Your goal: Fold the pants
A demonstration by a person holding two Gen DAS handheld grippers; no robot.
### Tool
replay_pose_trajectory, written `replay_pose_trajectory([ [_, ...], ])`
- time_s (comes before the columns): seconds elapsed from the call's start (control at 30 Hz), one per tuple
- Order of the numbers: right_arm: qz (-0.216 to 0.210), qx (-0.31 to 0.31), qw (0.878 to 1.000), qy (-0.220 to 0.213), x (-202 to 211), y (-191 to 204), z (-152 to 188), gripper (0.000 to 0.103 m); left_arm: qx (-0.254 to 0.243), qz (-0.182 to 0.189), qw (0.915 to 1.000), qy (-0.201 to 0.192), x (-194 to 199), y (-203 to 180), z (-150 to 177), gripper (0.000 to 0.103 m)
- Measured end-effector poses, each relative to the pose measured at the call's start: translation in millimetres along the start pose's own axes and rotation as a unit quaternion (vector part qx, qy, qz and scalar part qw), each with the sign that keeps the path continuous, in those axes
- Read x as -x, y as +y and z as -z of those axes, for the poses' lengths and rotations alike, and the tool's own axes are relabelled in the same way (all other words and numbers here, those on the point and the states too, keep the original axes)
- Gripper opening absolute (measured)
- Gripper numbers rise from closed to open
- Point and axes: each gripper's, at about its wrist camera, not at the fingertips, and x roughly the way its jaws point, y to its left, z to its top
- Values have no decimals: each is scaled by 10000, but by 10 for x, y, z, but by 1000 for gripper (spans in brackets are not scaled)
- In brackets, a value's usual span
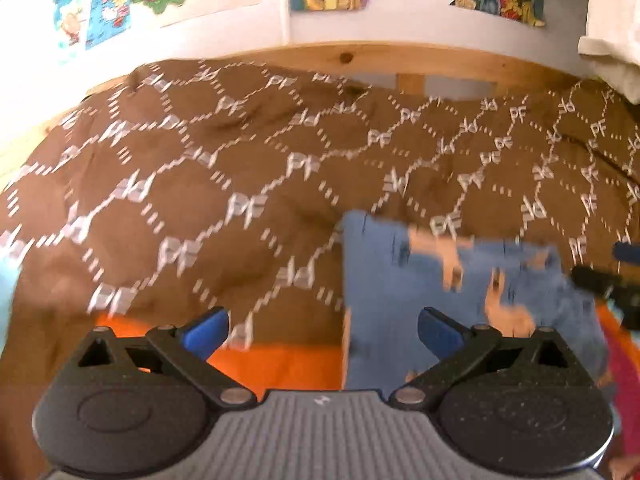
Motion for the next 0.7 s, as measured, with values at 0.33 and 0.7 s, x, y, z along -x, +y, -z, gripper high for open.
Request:
replay_pose_trajectory([
  [0.33,468,946,9939,323,-546,41,-26,102,-508,-578,9969,151,-812,-185,-274,103],
  [0.7,201,691,9967,364,49,129,16,102,293,259,9992,46,-195,118,-3,103],
])
